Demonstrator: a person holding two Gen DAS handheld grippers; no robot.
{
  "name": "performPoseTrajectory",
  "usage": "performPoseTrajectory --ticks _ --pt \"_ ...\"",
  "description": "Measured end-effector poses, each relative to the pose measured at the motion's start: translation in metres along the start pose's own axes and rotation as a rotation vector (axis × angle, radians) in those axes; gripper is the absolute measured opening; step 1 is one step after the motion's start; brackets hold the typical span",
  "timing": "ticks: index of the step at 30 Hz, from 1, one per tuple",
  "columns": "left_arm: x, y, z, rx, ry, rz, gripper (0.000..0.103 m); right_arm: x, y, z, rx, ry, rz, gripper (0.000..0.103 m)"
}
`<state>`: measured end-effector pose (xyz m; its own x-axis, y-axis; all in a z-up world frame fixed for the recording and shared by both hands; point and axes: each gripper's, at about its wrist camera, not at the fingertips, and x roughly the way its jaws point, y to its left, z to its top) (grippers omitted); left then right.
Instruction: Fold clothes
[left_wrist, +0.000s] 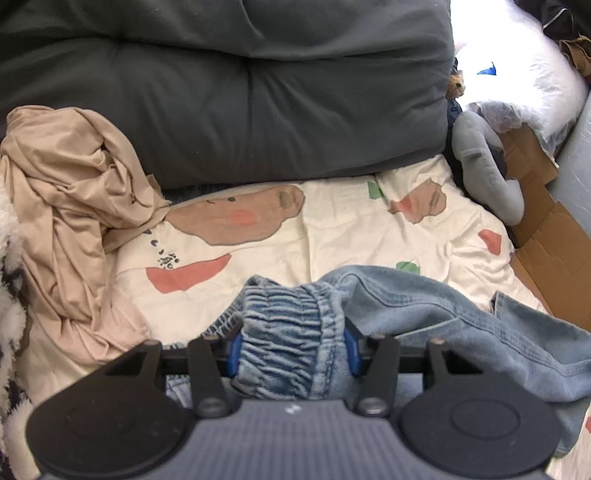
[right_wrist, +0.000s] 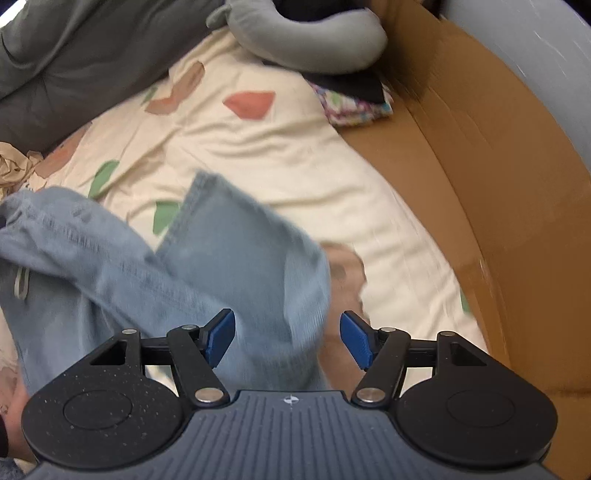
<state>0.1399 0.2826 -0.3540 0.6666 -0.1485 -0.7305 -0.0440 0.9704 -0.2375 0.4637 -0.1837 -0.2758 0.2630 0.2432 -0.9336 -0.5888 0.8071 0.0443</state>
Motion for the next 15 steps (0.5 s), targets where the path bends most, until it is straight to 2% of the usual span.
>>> performPoseTrajectory --ticks 6,15 --pt "-0.004 0.005 -0.004 -0.002 0.001 -0.014 0.053 0.044 0.025 0.040 -0.098 0.006 0.013 0.070" --pt "-0.009 0.011 -0.010 -0.011 0.005 -0.031 0.053 0.104 0.055 0.077 -0.181 0.052 -0.047 0.070"
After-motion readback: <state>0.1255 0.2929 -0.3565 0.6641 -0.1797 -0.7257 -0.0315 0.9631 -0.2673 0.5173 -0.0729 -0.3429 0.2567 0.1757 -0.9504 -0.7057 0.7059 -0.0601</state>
